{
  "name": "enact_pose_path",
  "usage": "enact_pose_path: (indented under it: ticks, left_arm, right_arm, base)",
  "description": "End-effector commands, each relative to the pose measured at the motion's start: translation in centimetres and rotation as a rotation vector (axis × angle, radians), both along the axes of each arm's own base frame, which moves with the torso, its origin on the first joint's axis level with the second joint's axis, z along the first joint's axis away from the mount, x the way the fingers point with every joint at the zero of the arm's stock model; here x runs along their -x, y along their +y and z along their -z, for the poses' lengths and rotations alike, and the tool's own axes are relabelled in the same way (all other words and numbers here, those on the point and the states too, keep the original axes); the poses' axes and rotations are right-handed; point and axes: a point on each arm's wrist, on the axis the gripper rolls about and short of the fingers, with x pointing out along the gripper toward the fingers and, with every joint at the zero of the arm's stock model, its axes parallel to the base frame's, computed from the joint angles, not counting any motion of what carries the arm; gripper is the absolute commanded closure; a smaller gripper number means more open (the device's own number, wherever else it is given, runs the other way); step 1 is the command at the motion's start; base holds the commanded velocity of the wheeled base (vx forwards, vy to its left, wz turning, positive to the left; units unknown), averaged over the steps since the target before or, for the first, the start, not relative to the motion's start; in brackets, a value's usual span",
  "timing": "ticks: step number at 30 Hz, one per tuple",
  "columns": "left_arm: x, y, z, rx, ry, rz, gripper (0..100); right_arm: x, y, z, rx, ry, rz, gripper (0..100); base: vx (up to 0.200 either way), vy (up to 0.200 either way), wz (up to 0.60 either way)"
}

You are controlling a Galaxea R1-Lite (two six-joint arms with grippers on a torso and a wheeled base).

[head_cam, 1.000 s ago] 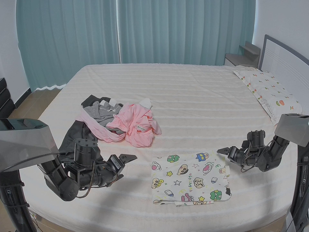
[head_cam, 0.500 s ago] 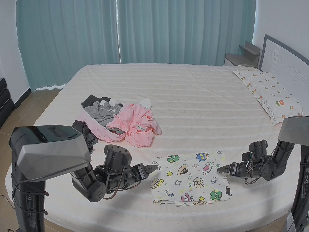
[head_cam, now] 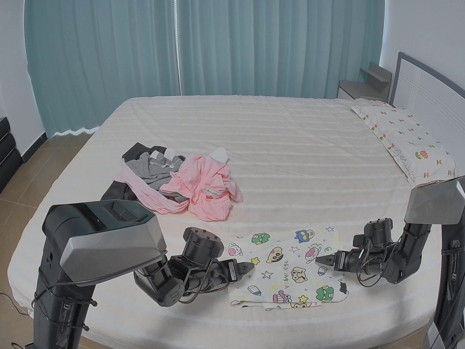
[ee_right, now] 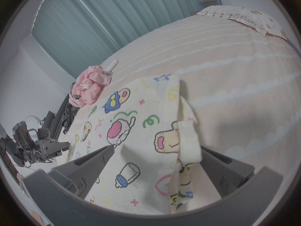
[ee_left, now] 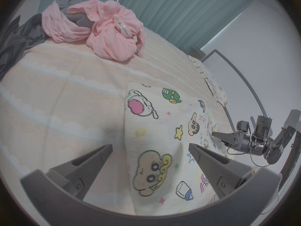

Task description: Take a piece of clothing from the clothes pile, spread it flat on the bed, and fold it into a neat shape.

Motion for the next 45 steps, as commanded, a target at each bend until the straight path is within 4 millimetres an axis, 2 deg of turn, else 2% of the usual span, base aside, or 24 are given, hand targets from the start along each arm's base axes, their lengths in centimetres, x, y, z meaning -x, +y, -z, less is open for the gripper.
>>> enact_pose_path:
  ticks: [1,8,9,10,34,45]
  left_arm:
    - [-0.9,-1.5,-0.5,0.014,-0.019,0.019,0]
    - [-1.2,-1.7,-0.4,0.010,-0.020,0.020,0]
    - [-1.4,-1.8,-0.5,0.012,-0.024,0.021,100]
    - [-1.3,-1.8,-0.4,0.010,-0.022,0.021,100]
    - [-0.7,-0.6,0.1,-0.020,0.015,-0.081,100]
    - [-1.0,0.1,-0.2,-0.031,0.001,-0.120,100]
  right_arm:
    - [0.2,1.4,0.8,0.006,0.018,-0.038,0]
    - [0.2,1.9,0.8,0.007,0.014,-0.056,0]
    - [-0.1,2.1,0.7,0.004,0.006,-0.058,0]
    - [-0.1,2.1,0.6,0.004,0.011,-0.059,100]
    - [0.1,1.8,0.5,-0.027,0.026,-0.028,100]
    - [0.0,1.8,0.3,-0.028,0.020,-0.028,100]
  base:
    - [0.000,0.000,0.00]
    - [0.000,0.000,0.00]
    - [0.000,0.000,0.00]
    - [0.000,0.000,0.00]
    - [0.000,0.000,0.00]
    - [0.000,0.200,0.00]
